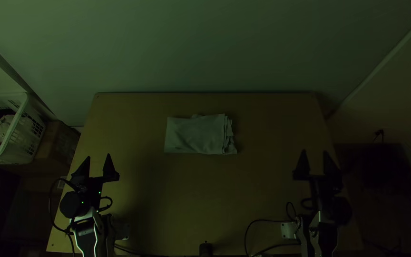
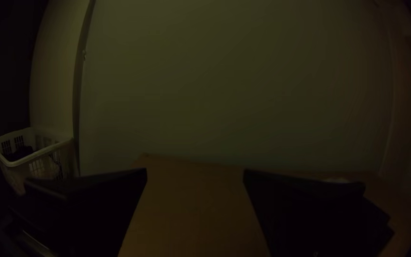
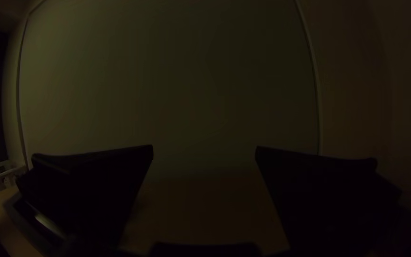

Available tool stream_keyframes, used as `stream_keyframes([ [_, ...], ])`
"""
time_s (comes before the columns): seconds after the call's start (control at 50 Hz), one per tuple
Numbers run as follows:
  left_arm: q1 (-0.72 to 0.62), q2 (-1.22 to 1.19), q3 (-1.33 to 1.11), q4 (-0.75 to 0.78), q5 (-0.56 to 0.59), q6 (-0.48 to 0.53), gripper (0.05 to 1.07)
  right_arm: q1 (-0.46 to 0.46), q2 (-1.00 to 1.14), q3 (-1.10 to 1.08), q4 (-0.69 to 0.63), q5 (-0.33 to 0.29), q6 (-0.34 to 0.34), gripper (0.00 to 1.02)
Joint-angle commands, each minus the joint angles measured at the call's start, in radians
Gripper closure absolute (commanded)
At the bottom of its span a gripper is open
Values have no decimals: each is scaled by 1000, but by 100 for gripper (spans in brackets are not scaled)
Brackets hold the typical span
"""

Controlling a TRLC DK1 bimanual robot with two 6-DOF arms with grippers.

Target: Fold the t-shirt

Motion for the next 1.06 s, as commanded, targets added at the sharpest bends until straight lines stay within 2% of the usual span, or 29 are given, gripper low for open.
stream_keyframes([
  [0.0, 0, -11, -52, 47, -1, 37, 10, -6, -11, -67, 31, 12, -2, 4],
  [0.24, 0, -11, -113, 62, -1, 54, 10, -23, -9, -126, -49, 16, 14, 4],
  [0.34, 9, -9, -116, 67, -1, 55, 10, -21, -5, -124, -67, 41, 27, 4],
  [1.04, -6, -9, -126, 96, -3, 55, 10, -23, -6, -123, -67, 47, 21, 4],
])
